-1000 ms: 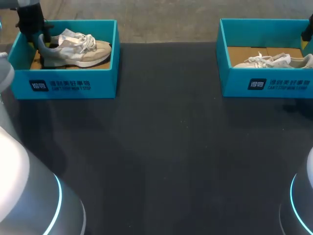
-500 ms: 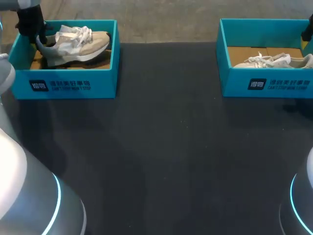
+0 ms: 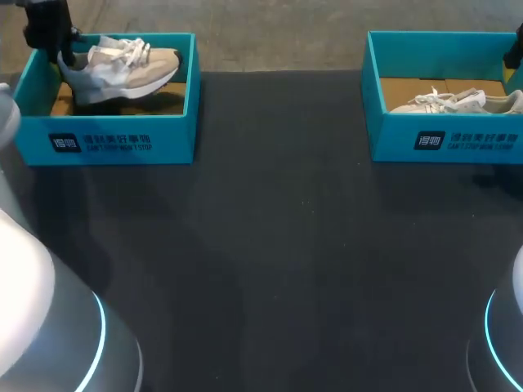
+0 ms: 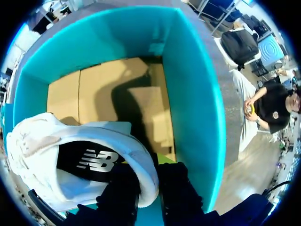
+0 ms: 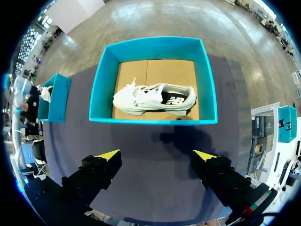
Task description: Take the shoe out of the shoebox, open the shoe tongue, remove and reinsert the insole, then place the shoe into the shoebox
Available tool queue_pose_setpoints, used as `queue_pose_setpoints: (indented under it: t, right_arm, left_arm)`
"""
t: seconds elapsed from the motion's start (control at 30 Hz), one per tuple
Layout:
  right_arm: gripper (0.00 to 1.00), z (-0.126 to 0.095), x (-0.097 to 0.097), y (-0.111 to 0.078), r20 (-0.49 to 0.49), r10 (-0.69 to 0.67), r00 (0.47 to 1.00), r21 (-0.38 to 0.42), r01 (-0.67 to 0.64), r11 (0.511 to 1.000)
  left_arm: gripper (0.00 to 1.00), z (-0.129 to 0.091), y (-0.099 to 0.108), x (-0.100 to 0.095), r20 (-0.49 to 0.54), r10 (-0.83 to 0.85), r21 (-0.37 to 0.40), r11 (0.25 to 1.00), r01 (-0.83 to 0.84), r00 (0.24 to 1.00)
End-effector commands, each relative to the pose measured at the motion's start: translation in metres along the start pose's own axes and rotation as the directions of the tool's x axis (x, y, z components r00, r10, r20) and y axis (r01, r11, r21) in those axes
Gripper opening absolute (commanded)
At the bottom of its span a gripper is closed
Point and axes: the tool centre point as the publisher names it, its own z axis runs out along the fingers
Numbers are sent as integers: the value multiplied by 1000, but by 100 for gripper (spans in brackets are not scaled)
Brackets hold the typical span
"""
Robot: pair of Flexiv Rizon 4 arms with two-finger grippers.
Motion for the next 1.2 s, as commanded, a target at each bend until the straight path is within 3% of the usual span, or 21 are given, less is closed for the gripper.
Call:
queue_pose_setpoints:
  t: [0.03,0.83,1.2]
  right_arm:
    - [100,0,0,-1,-1,0,1000,-3,0,1000]
    - [100,0,0,-1,-1,0,1000,-3,0,1000]
    - [100,0,0,-1,-1,0,1000,-3,0,1000]
  left_arm:
    - [0,-35,-7,2,-12,20,25,999,-20,1000]
    - [0,-153,-28,16,-6,-40,-60,997,39,999]
    - [0,-163,-35,11,-8,-29,-90,996,28,1000]
